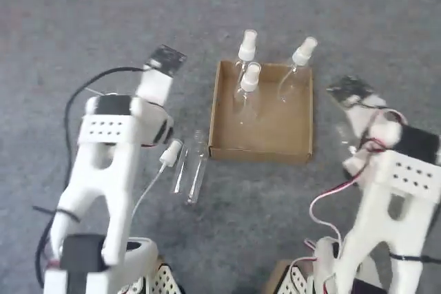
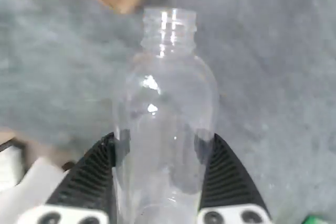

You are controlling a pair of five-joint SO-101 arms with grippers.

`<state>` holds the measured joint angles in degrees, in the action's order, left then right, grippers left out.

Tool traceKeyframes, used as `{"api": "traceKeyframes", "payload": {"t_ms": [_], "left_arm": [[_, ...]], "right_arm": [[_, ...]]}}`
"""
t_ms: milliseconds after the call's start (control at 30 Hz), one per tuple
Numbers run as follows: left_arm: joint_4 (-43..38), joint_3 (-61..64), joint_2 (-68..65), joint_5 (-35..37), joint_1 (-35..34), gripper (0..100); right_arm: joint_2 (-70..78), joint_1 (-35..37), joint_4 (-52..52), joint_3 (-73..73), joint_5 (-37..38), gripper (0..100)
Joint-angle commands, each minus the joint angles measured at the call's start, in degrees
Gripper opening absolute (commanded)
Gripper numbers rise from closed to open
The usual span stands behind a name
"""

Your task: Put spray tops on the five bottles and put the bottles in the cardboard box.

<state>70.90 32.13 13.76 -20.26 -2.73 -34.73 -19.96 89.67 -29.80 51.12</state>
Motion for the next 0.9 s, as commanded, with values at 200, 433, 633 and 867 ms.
{"api": "traceKeyframes", "payload": {"t_ms": [200, 433, 633, 867], "left_arm": [[-9.8, -2.8, -11.6, 0.8, 1.8, 16], [-12.7, -3.1, -18.4, 0.7, 1.9, 16], [-13.8, -2.8, -21.3, 0.7, 1.4, 11], [-10.7, -3.1, -17.8, 2.8, 1.2, 1]], "right_arm": [[-1.5, -10.9, -19.6, -13.1, 1.3, 0.6], [0.0, -13.1, -26.5, -18.0, 1.1, 0.6], [10.0, -16.0, -35.6, -17.8, -3.4, 0.6], [16.6, -16.3, -37.5, -15.1, -5.7, 1.0]]}}
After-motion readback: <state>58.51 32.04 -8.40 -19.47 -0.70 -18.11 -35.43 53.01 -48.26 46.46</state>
